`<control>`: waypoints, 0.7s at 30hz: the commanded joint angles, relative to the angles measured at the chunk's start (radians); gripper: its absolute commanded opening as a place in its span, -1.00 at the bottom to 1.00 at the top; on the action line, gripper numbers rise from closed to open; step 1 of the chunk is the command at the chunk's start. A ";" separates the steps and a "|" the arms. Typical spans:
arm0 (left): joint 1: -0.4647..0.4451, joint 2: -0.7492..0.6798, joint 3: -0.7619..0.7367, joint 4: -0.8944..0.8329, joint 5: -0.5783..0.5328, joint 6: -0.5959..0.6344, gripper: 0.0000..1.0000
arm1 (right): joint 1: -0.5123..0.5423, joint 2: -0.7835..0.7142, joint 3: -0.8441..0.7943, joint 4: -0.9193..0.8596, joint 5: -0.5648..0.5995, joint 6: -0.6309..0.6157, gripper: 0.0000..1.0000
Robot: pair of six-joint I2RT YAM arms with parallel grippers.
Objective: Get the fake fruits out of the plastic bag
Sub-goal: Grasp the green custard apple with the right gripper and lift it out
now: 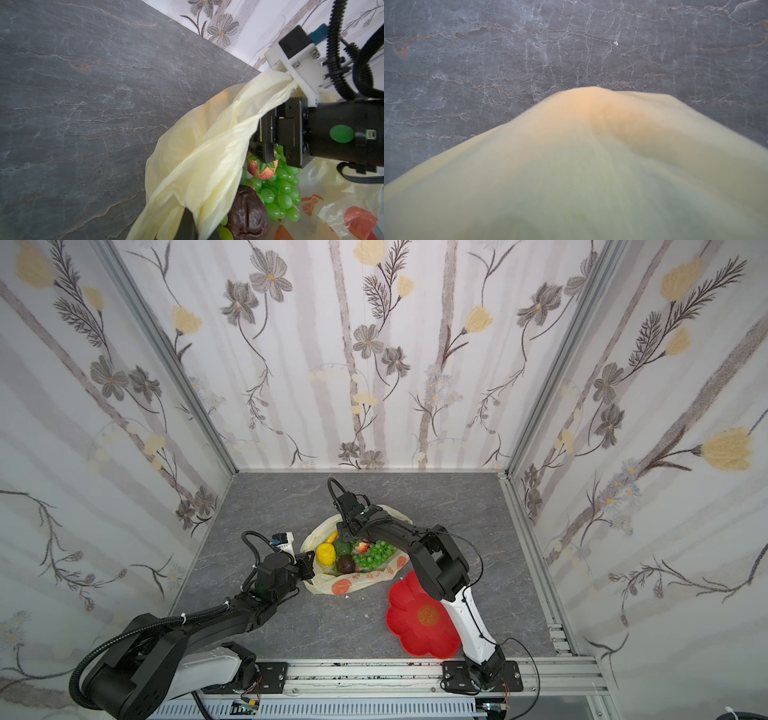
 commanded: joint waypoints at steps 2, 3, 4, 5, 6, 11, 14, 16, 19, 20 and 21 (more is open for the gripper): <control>0.005 -0.004 0.001 0.037 -0.004 0.005 -1.00 | 0.000 0.015 0.007 0.020 -0.029 0.008 0.44; 0.005 -0.007 0.000 0.037 -0.005 0.003 -1.00 | 0.000 0.014 0.007 0.020 -0.032 0.008 0.41; 0.004 -0.009 -0.002 0.037 -0.006 0.003 -1.00 | 0.000 0.015 0.007 0.020 -0.032 0.006 0.39; 0.004 -0.009 -0.001 0.036 -0.007 0.002 -1.00 | 0.000 0.014 0.007 0.018 -0.034 0.006 0.36; 0.004 -0.010 -0.002 0.036 -0.007 0.004 -1.00 | 0.000 0.013 0.007 0.018 -0.034 0.006 0.34; 0.008 -0.006 -0.001 0.037 -0.005 0.004 -1.00 | 0.001 -0.004 0.007 0.013 -0.038 0.006 0.26; 0.007 -0.006 -0.001 0.037 -0.005 0.004 -1.00 | 0.003 -0.018 0.006 0.011 -0.038 0.005 0.25; 0.006 -0.006 -0.001 0.037 -0.005 0.005 -1.00 | 0.006 -0.027 0.005 0.008 -0.038 0.005 0.25; 0.009 -0.005 0.000 0.037 -0.004 0.005 -1.00 | 0.009 -0.038 0.004 0.007 -0.038 0.003 0.24; 0.011 -0.002 0.002 0.037 -0.001 0.004 -1.00 | 0.010 -0.043 0.004 0.007 -0.039 0.003 0.25; 0.011 0.001 0.003 0.036 0.002 0.003 -1.00 | 0.010 -0.044 0.004 0.007 -0.038 0.003 0.25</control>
